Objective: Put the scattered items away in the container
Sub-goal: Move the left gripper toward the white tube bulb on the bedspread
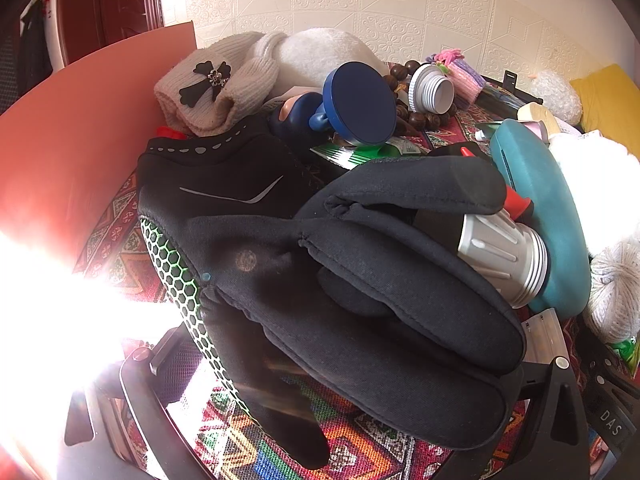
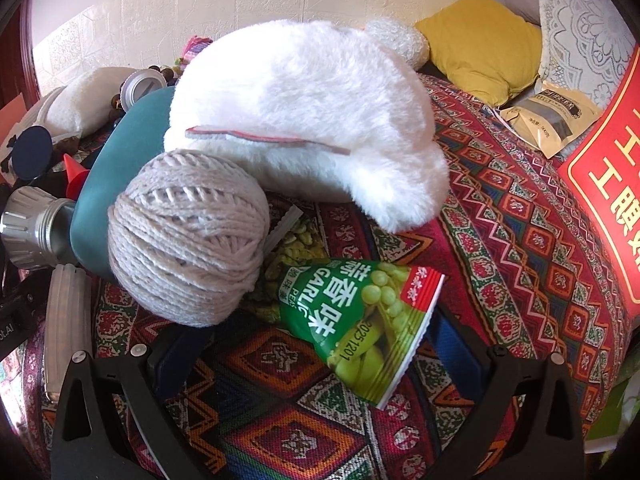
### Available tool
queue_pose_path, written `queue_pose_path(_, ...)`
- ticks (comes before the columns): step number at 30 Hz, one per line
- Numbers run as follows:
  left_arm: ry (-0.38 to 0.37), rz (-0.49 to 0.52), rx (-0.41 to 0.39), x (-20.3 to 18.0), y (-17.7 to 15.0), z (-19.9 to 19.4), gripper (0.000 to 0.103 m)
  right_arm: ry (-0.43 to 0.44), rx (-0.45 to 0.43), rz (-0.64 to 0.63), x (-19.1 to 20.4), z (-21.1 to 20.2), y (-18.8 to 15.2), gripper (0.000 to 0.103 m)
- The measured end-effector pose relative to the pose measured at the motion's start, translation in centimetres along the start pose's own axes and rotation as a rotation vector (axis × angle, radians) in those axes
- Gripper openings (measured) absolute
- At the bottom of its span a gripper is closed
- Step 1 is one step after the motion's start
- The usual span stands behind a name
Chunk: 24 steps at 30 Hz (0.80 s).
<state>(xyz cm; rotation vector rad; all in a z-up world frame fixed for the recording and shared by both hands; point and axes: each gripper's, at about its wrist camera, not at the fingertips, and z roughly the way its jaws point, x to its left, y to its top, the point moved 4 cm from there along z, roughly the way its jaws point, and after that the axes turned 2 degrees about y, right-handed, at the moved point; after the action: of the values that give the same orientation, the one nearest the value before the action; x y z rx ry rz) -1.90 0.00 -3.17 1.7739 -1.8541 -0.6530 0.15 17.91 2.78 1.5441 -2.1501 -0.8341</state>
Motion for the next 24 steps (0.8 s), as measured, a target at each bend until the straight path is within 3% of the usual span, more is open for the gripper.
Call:
queue_pose_path(6, -0.018, 0.002, 0.010, 0.3, 0.3, 0.0, 0.103, 0.044, 0.037, 0.005, -0.7, 0.3, 0.5, 0.102)
queue_pose_path(12, -0.083, 0.065, 0.070, -0.2, -0.3, -1.1, 0.103, 0.074, 0.151, 0.001, -1.5, 0.3, 0.6, 0.102)
queue_pose_path(16, -0.041, 0.058, 0.036, -0.5, -1.3, -1.7, 0.103, 0.082, 0.212, -0.039, -1.5, 0.1, 0.3, 0.102)
queue_pose_path(24, -0.029, 0.046, 0.031, -0.5, -2.1, -2.4, 0.103, 0.097, 0.185, -0.064, -1.7, -0.4, -0.9, 0.102)
